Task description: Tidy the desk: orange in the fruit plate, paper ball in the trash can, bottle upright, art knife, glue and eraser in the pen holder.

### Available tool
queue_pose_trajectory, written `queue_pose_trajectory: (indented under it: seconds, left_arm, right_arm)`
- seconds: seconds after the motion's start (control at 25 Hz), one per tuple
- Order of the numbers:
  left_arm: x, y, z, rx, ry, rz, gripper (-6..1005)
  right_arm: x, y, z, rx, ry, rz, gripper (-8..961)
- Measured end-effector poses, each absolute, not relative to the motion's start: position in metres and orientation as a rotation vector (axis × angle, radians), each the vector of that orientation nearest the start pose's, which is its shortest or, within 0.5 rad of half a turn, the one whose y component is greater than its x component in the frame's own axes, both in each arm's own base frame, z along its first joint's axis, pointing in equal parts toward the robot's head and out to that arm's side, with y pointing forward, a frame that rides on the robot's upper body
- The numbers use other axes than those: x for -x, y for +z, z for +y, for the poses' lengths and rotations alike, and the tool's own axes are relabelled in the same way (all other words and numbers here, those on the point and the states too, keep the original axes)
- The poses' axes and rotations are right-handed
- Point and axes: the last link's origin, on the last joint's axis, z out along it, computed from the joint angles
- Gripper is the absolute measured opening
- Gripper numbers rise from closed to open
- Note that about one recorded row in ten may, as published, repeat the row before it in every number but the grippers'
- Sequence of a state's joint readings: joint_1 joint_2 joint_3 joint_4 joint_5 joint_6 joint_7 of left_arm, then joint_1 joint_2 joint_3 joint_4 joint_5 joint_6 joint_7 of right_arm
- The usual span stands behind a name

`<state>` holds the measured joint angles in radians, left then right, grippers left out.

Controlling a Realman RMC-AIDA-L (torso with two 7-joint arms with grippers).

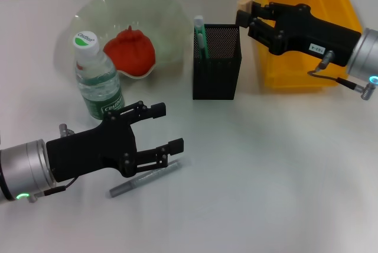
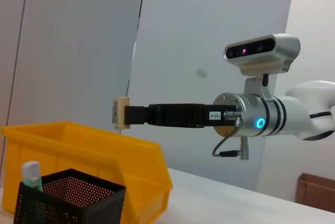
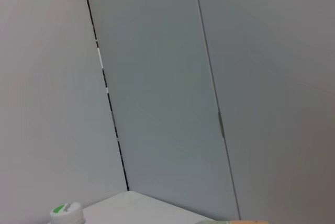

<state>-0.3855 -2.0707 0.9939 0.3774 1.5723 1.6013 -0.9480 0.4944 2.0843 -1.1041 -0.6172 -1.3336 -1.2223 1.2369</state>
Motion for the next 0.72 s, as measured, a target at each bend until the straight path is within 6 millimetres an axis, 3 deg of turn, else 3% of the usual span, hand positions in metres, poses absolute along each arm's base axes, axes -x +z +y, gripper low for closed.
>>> queue_pose_trajectory:
  seconds: [0.72]
  left_arm:
    - [0.276, -0.043, 0.265, 2.668, -1.002, -0.442, 785]
  right_arm:
    - [-0.222, -0.032, 0.377, 2.466, 0.835, 0.542, 305]
